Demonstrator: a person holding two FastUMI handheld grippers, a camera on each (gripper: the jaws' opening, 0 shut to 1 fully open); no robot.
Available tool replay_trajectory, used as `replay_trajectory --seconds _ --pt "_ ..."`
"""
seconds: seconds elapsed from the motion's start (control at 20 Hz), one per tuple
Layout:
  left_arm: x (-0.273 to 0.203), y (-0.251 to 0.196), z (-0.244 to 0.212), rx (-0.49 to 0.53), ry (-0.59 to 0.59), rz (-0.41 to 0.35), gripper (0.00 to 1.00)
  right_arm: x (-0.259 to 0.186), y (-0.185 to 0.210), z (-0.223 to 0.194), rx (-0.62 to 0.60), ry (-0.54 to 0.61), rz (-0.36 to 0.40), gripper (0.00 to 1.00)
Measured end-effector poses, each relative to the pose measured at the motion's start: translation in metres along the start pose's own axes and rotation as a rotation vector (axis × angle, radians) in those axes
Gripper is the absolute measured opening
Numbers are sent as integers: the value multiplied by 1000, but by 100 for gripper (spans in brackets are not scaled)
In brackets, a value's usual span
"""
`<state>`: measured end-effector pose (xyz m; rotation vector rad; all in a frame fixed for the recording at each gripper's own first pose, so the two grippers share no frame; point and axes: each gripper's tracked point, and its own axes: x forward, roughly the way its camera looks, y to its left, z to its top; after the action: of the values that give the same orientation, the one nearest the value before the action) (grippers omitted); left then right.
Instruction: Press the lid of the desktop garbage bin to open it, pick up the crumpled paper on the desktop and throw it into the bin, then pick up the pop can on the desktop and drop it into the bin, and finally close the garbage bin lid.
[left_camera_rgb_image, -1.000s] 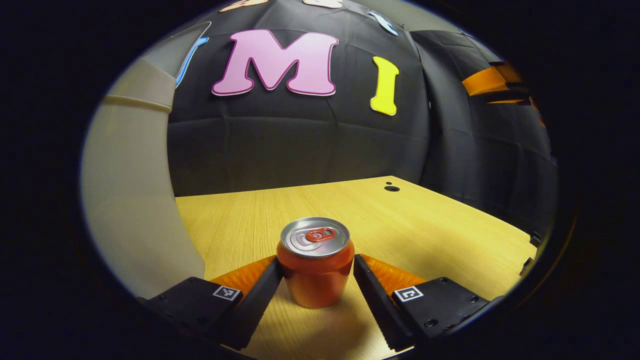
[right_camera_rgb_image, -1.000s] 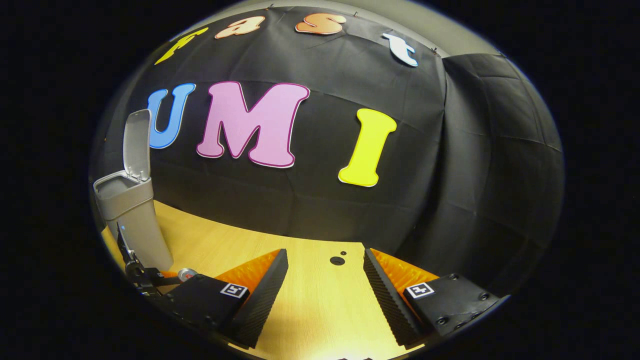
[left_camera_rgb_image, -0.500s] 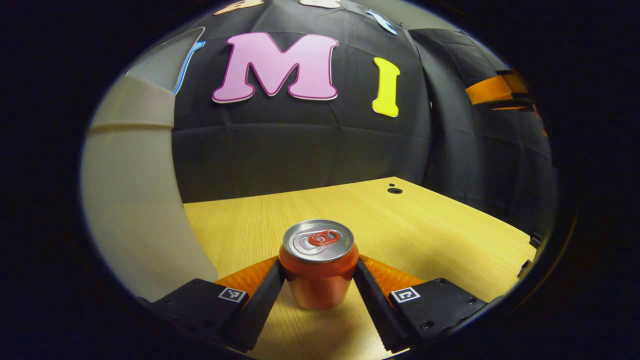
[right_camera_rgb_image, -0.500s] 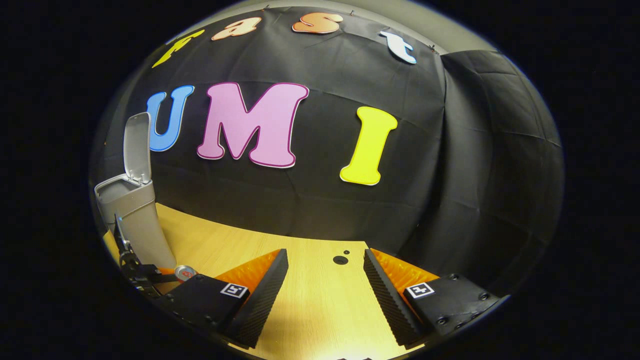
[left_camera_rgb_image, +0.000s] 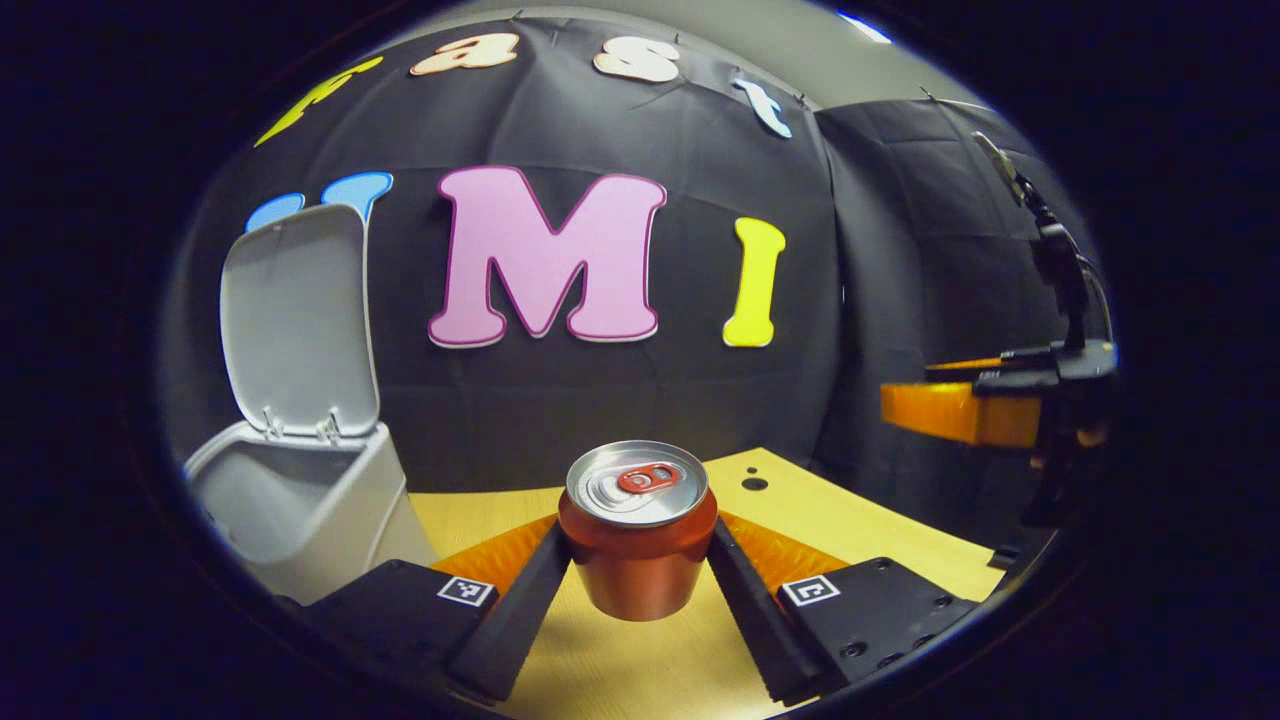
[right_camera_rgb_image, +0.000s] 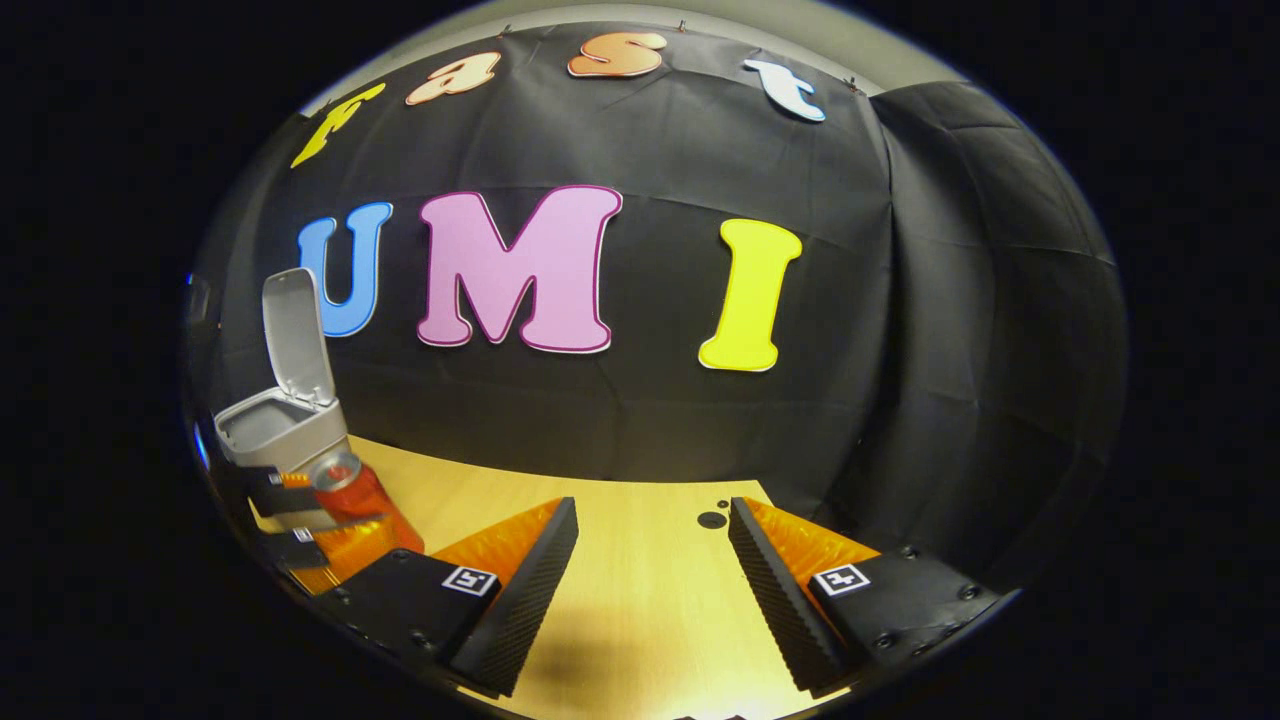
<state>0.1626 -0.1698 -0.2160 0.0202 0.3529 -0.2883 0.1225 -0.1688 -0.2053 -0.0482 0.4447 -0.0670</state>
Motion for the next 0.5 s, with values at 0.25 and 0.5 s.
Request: replay_trajectory --seconds 0.25,0.5 --pt "-22 47 74 35 -80 99 89 -22 32 2 8 17 80 98" --pt "-49 127 99 145 -94 278 88 -37 73 13 43 22 168 98"
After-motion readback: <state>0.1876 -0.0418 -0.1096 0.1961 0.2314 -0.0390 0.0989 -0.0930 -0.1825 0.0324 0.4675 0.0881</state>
